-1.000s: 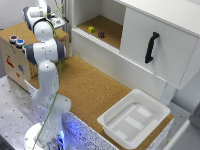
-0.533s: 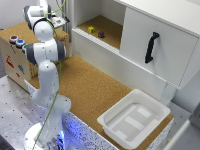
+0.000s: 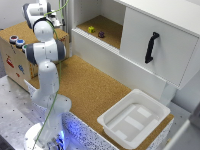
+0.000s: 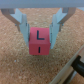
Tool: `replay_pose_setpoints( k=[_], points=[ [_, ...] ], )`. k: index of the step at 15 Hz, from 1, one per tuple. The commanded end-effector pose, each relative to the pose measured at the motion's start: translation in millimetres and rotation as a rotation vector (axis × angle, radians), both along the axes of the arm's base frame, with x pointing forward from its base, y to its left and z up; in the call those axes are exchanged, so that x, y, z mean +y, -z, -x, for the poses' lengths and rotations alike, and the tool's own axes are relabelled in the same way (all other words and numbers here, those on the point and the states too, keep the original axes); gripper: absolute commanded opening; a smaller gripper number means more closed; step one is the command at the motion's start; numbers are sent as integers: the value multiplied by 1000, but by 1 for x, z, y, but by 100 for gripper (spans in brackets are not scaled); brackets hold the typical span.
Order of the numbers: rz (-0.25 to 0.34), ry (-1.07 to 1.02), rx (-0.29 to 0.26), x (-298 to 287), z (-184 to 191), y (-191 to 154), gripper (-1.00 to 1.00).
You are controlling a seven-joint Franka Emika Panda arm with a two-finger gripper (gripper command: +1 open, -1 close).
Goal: Take the pink block and turn it right
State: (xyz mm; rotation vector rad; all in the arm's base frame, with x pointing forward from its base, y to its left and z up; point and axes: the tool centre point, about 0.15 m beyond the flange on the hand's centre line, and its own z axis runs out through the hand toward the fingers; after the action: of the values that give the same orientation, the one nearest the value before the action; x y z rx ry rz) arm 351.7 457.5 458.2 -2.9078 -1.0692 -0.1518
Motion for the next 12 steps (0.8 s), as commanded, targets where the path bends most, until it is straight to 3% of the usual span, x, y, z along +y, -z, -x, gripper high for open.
replay_pose_setpoints(
  k=[1, 4, 10, 11, 12],
  points=[
    [42, 316, 94, -8, -21, 6, -100],
    [87, 440, 79, -10, -26, 13, -100],
    [32, 700, 31, -11, -45, 4, -100],
    [15, 730, 68, -9, -47, 5, -100],
    [30, 727, 67, -3, -47, 5, -100]
  ],
)
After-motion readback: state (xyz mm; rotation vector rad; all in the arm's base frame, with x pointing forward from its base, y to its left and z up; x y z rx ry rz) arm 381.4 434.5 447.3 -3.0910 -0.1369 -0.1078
